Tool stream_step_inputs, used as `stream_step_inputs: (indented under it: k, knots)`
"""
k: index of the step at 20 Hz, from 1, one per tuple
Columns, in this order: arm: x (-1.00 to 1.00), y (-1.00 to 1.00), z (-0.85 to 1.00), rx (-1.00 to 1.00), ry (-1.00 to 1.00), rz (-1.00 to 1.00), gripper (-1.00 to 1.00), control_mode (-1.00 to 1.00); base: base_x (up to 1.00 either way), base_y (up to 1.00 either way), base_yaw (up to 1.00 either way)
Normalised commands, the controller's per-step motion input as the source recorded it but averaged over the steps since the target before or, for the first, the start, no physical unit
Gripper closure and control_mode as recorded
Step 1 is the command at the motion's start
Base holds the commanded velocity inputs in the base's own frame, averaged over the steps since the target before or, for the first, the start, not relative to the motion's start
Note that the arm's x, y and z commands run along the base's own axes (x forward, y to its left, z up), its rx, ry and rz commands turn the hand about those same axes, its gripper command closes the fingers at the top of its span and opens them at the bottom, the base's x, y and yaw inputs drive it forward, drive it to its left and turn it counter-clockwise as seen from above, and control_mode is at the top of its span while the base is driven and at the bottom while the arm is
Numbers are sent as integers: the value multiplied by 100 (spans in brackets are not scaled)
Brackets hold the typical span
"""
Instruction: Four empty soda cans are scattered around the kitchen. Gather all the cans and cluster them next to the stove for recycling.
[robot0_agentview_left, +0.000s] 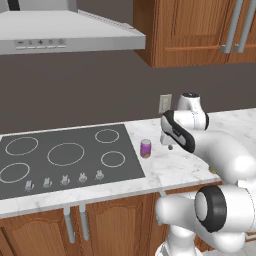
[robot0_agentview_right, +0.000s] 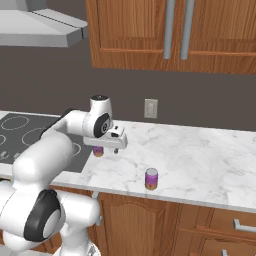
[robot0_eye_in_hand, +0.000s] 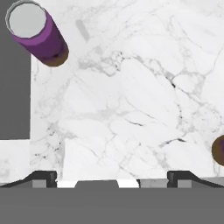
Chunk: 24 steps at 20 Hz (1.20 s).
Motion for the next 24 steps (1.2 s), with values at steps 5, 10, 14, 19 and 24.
stream_step_inputs:
  k: [5, 10, 14, 19, 24]
  knots:
    - [-2, -37, 16, -1, 0, 0, -100, -100, 0, 0, 0]
    - [0, -48, 9, 0, 0, 0, -100, -100, 0, 0, 0]
    - [-5, -55, 6, 0, -1, 0, -100, -100, 0, 0, 0]
    - [-22, -49, 4, -1, -2, -1, -100, -100, 0, 0, 0]
    - [-30, -26, 0, -3, 1, -8, -100, -100, 0, 0, 0]
